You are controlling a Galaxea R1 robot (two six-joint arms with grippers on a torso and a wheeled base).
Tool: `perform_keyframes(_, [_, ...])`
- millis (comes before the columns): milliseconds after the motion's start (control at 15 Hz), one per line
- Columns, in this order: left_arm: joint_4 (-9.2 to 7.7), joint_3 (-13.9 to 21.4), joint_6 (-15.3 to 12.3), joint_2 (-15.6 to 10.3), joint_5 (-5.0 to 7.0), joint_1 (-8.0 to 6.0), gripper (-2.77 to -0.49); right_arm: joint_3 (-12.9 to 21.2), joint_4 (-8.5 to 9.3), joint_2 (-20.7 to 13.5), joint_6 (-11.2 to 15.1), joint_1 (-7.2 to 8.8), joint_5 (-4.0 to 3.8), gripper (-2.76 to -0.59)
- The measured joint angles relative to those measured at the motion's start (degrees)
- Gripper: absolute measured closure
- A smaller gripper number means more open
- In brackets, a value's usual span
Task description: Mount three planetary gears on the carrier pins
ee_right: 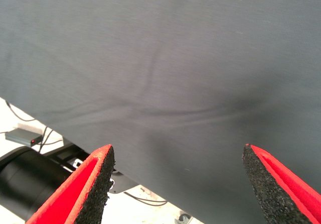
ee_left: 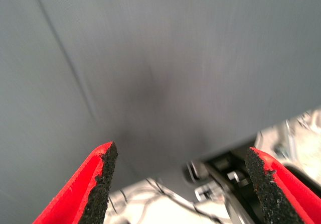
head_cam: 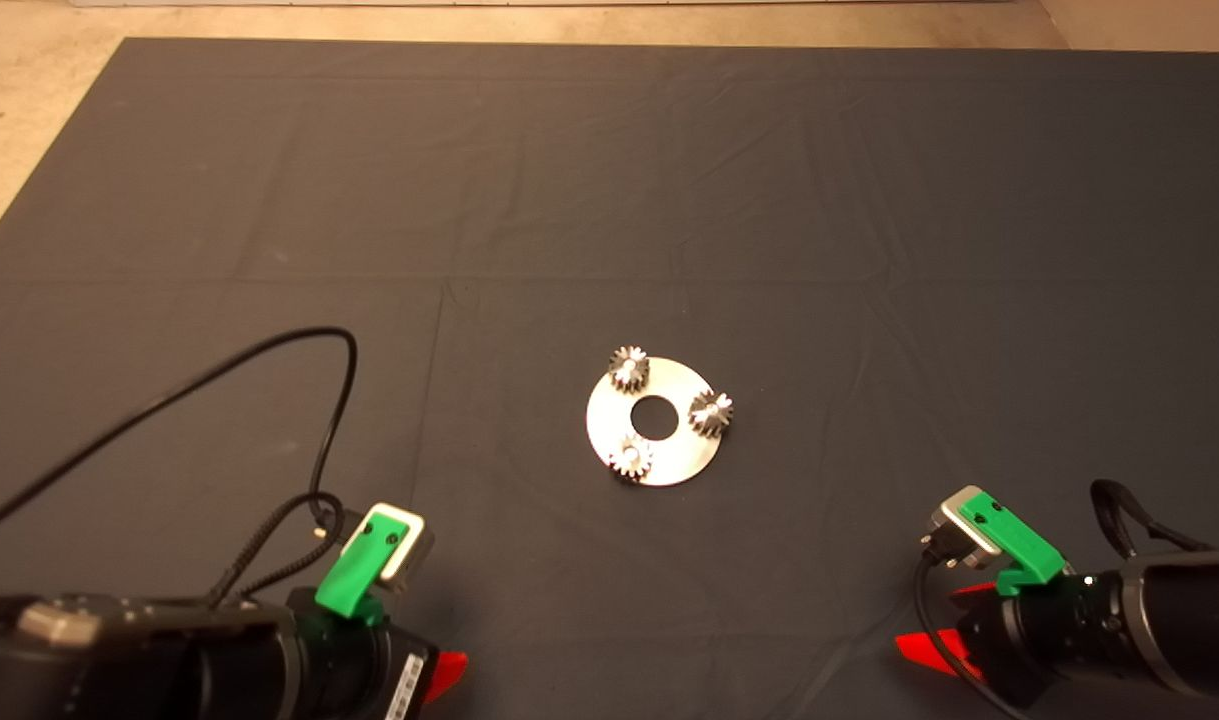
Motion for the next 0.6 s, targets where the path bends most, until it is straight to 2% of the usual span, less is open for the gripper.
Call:
perform_keyframes(67, [0.60,0.00,0.00,-0.02,0.02,1.02,-1.77,0.00,-0.55,0.04,0.02,0.04,0.04,-1.89])
perform_keyframes(200, [2.50,0.00,-0.05,0.01,-0.05,1.71,-1.78,0.00,-1.54,-0.01,0.02,-0.22,-0.02,-1.89])
perform_keyframes(267, [3.16,0.00,-0.05,0.01,-0.05,1.99,-1.78,0.00,-2.75,-0.01,0.02,-0.92,-0.05,-1.89])
perform_keyframes(400, [4.06,0.00,-0.16,0.01,0.00,2.73,-1.78,0.00,-3.94,0.02,0.02,-2.17,0.01,-1.89])
perform_keyframes(600, [4.50,0.00,-0.18,0.01,-0.02,3.06,-1.77,0.00,-4.63,-0.01,0.02,-2.16,-0.02,-1.89])
